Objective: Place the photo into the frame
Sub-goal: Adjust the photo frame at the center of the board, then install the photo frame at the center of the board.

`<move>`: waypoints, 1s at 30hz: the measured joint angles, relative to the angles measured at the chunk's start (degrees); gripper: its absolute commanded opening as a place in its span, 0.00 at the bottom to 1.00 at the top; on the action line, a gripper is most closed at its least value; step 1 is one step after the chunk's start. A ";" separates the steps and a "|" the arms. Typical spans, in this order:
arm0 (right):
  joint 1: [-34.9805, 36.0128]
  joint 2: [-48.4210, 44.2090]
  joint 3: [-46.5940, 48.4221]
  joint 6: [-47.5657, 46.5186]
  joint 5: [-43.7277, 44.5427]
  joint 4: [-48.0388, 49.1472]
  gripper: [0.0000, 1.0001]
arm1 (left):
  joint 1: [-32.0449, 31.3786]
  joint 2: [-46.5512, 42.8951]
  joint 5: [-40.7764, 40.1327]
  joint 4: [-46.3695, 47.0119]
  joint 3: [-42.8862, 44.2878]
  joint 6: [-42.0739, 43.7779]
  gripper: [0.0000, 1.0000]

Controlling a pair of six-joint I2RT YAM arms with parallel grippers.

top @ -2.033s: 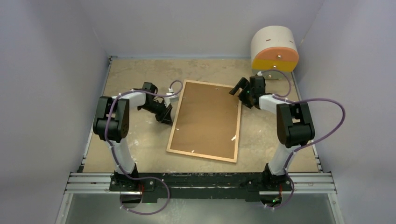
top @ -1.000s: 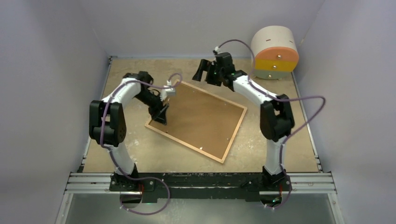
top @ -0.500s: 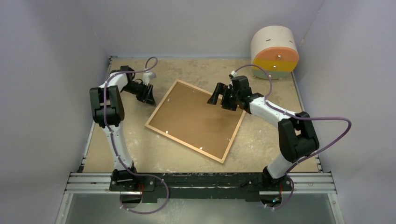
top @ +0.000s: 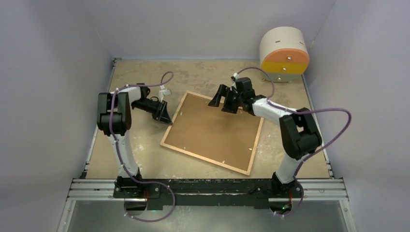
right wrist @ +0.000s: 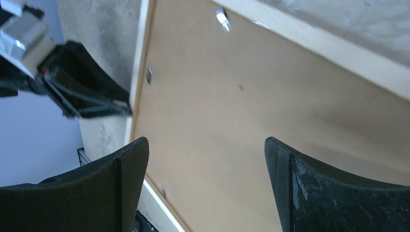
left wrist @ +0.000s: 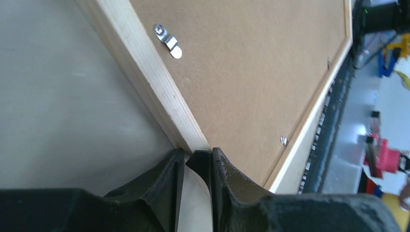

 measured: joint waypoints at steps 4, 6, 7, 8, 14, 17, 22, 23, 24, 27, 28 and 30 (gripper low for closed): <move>3.30 7.43 5.33 1.07 -0.37 0.66 0.87 | -2.97 -2.40 0.70 -1.03 -5.73 1.49 0.27; 5.53 10.32 7.54 1.68 -0.46 0.98 0.82 | -3.52 -2.58 1.14 -1.75 -6.78 2.16 0.26; 6.75 11.76 8.66 2.19 -0.50 1.25 0.80 | -3.48 -2.60 1.42 -1.75 -7.08 2.16 0.25; 7.80 13.07 9.62 2.64 -0.63 1.62 0.78 | -3.37 -2.67 1.60 -1.60 -7.32 2.08 0.23; 12.87 20.09 15.58 5.51 -1.11 2.93 0.70 | -2.99 -3.30 1.86 1.03 -8.00 -1.33 0.18; 14.19 22.56 18.45 6.58 -1.46 3.80 0.68 | -2.97 -3.30 1.86 1.53 -8.11 -2.80 0.16; 15.39 25.83 21.81 8.24 -2.10 5.05 0.65 | -2.75 -3.32 2.03 2.12 -8.52 -3.98 0.15; 15.52 26.23 22.32 8.55 -2.10 5.27 0.64 | -2.75 -3.34 2.05 2.19 -8.55 -4.11 0.15; 15.63 26.49 22.60 8.72 -2.12 5.40 0.64 | -2.75 -3.41 2.03 2.25 -8.59 -4.26 0.15; 15.91 27.08 23.06 9.53 -2.36 5.77 0.64 | -2.75 -3.52 1.99 2.43 -8.68 -4.44 0.14; 15.93 27.17 23.12 9.70 -2.43 5.86 0.63 | -2.75 -3.52 1.97 2.45 -8.68 -4.44 0.14; 15.93 27.23 23.17 10.14 -2.75 5.95 0.63 | -2.75 -3.52 1.97 2.47 -8.68 -4.46 0.14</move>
